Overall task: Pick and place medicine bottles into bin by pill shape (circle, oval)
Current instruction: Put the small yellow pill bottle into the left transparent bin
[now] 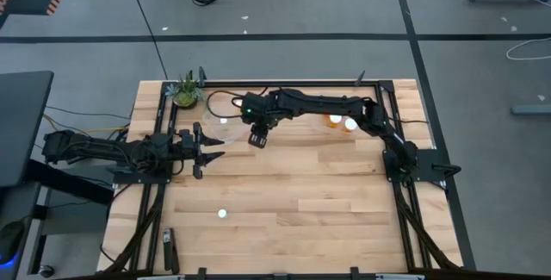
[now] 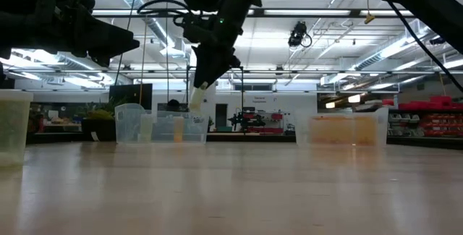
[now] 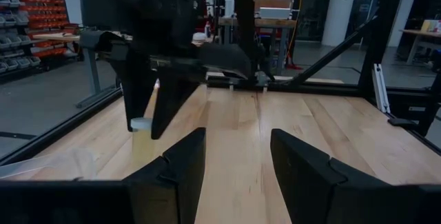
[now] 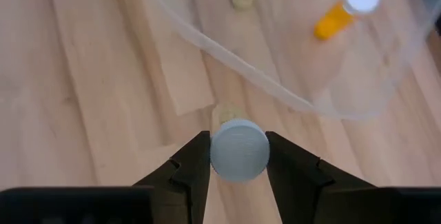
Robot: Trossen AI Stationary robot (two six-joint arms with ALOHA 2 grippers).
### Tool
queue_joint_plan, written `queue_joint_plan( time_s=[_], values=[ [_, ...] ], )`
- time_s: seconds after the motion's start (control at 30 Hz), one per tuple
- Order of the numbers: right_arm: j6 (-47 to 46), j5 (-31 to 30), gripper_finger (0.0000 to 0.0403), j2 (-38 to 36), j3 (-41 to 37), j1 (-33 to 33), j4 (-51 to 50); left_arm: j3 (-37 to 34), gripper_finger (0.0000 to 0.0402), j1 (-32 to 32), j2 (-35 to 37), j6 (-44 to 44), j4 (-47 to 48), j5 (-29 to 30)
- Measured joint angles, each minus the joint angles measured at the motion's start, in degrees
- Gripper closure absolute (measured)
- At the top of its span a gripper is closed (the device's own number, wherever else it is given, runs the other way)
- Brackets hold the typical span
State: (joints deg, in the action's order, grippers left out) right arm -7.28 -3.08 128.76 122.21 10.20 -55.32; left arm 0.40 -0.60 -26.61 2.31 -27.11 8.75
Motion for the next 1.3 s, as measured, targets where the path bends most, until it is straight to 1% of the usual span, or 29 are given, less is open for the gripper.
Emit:
queue_joint_plan(
  time_s=[0.1, 0.2, 0.37, 0.57, 0.8, 0.9, 1.13, 1.3],
  values=[
    [0.1, 0.3, 0.0264, -0.1, -0.1, 0.0, -1.4, 0.0, 0.023, 0.0, 0.0, 0.0, 0.0, 0.0],
    [-0.1, 2.0, 0.0264, 0.1, -1.5, -0.1, -2.3, 0.0, 0.023, 0.0, 0.0, 0.0, 0.0, 0.0],
    [-1.4, 4.0, 0.0264, 0.1, -6.3, -0.1, -3.1, 0.0, 0.023, 0.0, 0.0, 0.0, 0.0, 0.0],
    [-1.9, 4.5, 0.0264, 0.2, -10.6, 0.1, -3.4, 0.0, 0.023, 0.0, 0.0, 0.0, 0.0, 0.0],
    [-2.0, 4.5, 0.0263, 0.2, -11.1, 0.3, -3.3, 0.0, 0.023, 0.0, 0.0, 0.0, 0.0, 0.0],
    [-2.0, 4.6, 0.0254, 0.2, -11.1, 0.3, -3.2, 0.0, 0.023, 0.0, 0.0, 0.0, 0.0, 0.0],
    [-1.9, 4.6, 0.0215, 0.2, -11.1, 0.3, -3.3, 0.0, 0.023, 0.0, 0.0, 0.0, 0.0, 0.0],
    [-1.9, 4.3, 0.0196, -0.2, -10.8, 0.3, -3.9, 0.0, 0.023, 0.0, 0.0, 0.0, 0.0, 0.0]
  ],
)
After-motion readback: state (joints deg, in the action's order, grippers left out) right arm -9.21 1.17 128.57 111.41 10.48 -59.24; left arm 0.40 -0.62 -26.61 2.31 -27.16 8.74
